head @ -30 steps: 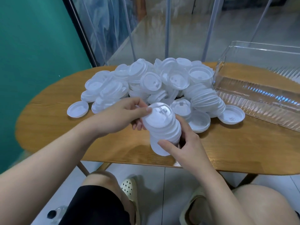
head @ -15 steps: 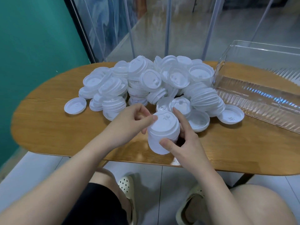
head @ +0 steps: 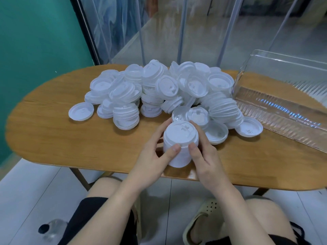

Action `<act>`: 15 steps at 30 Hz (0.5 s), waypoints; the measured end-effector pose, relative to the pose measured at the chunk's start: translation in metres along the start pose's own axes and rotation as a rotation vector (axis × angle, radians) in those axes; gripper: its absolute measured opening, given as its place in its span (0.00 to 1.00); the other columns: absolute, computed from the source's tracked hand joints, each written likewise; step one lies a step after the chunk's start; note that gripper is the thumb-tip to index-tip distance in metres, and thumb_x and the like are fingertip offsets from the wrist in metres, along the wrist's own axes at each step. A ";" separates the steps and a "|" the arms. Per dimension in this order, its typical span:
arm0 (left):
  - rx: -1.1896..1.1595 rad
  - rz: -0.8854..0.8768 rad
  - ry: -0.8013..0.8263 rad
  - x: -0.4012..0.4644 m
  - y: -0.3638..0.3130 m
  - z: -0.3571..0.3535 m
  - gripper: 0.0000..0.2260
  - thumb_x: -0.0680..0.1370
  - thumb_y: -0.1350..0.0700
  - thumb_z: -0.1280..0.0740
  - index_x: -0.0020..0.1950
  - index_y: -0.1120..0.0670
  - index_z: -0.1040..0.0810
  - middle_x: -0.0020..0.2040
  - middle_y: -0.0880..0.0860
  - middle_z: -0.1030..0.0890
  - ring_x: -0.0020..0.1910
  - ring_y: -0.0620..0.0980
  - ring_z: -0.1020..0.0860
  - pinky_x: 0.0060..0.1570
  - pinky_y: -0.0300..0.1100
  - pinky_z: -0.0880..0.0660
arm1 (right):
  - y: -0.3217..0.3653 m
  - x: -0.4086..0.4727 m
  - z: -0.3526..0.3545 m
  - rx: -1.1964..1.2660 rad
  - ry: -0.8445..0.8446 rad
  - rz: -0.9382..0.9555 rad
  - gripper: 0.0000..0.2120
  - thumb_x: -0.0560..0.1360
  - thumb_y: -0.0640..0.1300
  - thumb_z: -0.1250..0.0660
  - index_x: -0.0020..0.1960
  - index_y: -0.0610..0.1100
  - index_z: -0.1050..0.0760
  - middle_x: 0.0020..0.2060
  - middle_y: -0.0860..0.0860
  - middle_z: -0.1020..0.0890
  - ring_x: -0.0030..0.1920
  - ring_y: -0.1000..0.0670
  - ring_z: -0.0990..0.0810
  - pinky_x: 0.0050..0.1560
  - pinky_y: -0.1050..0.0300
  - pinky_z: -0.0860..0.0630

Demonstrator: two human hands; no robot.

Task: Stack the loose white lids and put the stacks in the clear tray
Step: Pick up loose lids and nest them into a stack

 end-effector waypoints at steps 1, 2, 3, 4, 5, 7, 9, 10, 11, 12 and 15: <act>-0.001 0.004 -0.005 0.001 0.000 0.000 0.29 0.76 0.43 0.29 0.75 0.36 0.34 0.69 0.33 0.24 0.69 0.38 0.25 0.63 0.33 0.27 | 0.001 0.000 0.000 0.018 -0.017 0.004 0.28 0.82 0.58 0.40 0.79 0.51 0.36 0.70 0.61 0.23 0.73 0.56 0.27 0.71 0.60 0.30; -0.004 0.015 -0.009 0.003 0.001 0.000 0.31 0.75 0.44 0.26 0.75 0.37 0.33 0.69 0.34 0.24 0.68 0.38 0.25 0.62 0.34 0.27 | 0.003 0.000 0.000 0.034 -0.035 0.001 0.27 0.82 0.58 0.40 0.78 0.51 0.35 0.69 0.62 0.22 0.72 0.56 0.26 0.70 0.62 0.30; -0.003 0.027 -0.014 0.005 0.002 -0.001 0.32 0.74 0.45 0.24 0.75 0.38 0.32 0.68 0.35 0.23 0.68 0.39 0.24 0.63 0.36 0.26 | 0.005 0.000 0.000 0.046 -0.048 -0.008 0.26 0.81 0.57 0.39 0.77 0.50 0.33 0.68 0.62 0.21 0.71 0.56 0.25 0.69 0.62 0.29; 0.001 0.031 -0.026 0.007 0.003 -0.002 0.33 0.73 0.47 0.23 0.75 0.40 0.31 0.68 0.36 0.22 0.67 0.40 0.24 0.63 0.40 0.25 | 0.007 0.000 0.001 0.052 -0.055 -0.014 0.25 0.81 0.55 0.39 0.76 0.49 0.31 0.66 0.61 0.20 0.70 0.56 0.24 0.67 0.62 0.28; 0.006 0.027 -0.042 0.009 0.005 -0.003 0.33 0.72 0.47 0.22 0.75 0.41 0.30 0.67 0.37 0.22 0.67 0.41 0.23 0.64 0.43 0.24 | 0.008 -0.001 0.003 0.053 -0.058 -0.017 0.23 0.81 0.54 0.38 0.74 0.48 0.30 0.65 0.61 0.19 0.68 0.56 0.22 0.65 0.63 0.27; 0.011 0.019 -0.070 0.012 0.007 -0.006 0.33 0.70 0.45 0.22 0.73 0.42 0.29 0.66 0.39 0.21 0.67 0.43 0.23 0.65 0.48 0.24 | 0.012 -0.002 0.009 0.016 -0.096 -0.022 0.20 0.80 0.54 0.37 0.70 0.49 0.26 0.60 0.59 0.17 0.63 0.57 0.20 0.58 0.66 0.26; 0.011 0.020 -0.085 0.012 0.008 -0.007 0.34 0.69 0.43 0.21 0.72 0.42 0.28 0.67 0.41 0.21 0.67 0.44 0.23 0.64 0.49 0.23 | 0.015 0.004 0.024 -0.161 -0.218 0.014 0.19 0.77 0.58 0.36 0.65 0.50 0.24 0.56 0.57 0.17 0.57 0.57 0.19 0.53 0.67 0.26; 0.008 0.019 -0.089 0.013 0.009 -0.008 0.34 0.69 0.43 0.21 0.72 0.42 0.28 0.67 0.41 0.21 0.67 0.45 0.23 0.64 0.49 0.22 | 0.016 0.010 0.034 -0.290 -0.278 0.048 0.19 0.76 0.59 0.35 0.63 0.50 0.24 0.54 0.56 0.18 0.55 0.57 0.20 0.52 0.67 0.27; 0.011 0.015 -0.092 0.013 0.009 -0.009 0.34 0.69 0.44 0.20 0.73 0.42 0.28 0.67 0.41 0.21 0.66 0.45 0.23 0.63 0.47 0.22 | 0.017 0.017 0.045 -0.405 -0.319 0.076 0.19 0.76 0.59 0.34 0.61 0.49 0.23 0.54 0.55 0.19 0.54 0.57 0.21 0.52 0.66 0.28; 0.014 0.010 -0.096 0.013 0.009 -0.009 0.34 0.69 0.45 0.20 0.73 0.42 0.28 0.67 0.41 0.21 0.66 0.44 0.23 0.62 0.45 0.22 | 0.017 0.026 0.055 -0.496 -0.339 0.090 0.19 0.76 0.58 0.34 0.61 0.48 0.23 0.54 0.53 0.20 0.54 0.56 0.23 0.53 0.64 0.29; 0.032 -0.006 -0.105 0.013 0.010 -0.009 0.32 0.71 0.49 0.19 0.72 0.42 0.28 0.67 0.41 0.22 0.66 0.43 0.23 0.61 0.41 0.22 | 0.017 0.053 0.080 -0.699 -0.360 0.043 0.23 0.75 0.58 0.34 0.62 0.43 0.22 0.58 0.48 0.23 0.61 0.47 0.26 0.61 0.56 0.30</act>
Point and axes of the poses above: each hand's wrist, its own x-axis towards the middle knuckle, its own z-axis out of the back of the hand, y = z × x, the point moved 1 cm from there along x, towards the middle knuckle
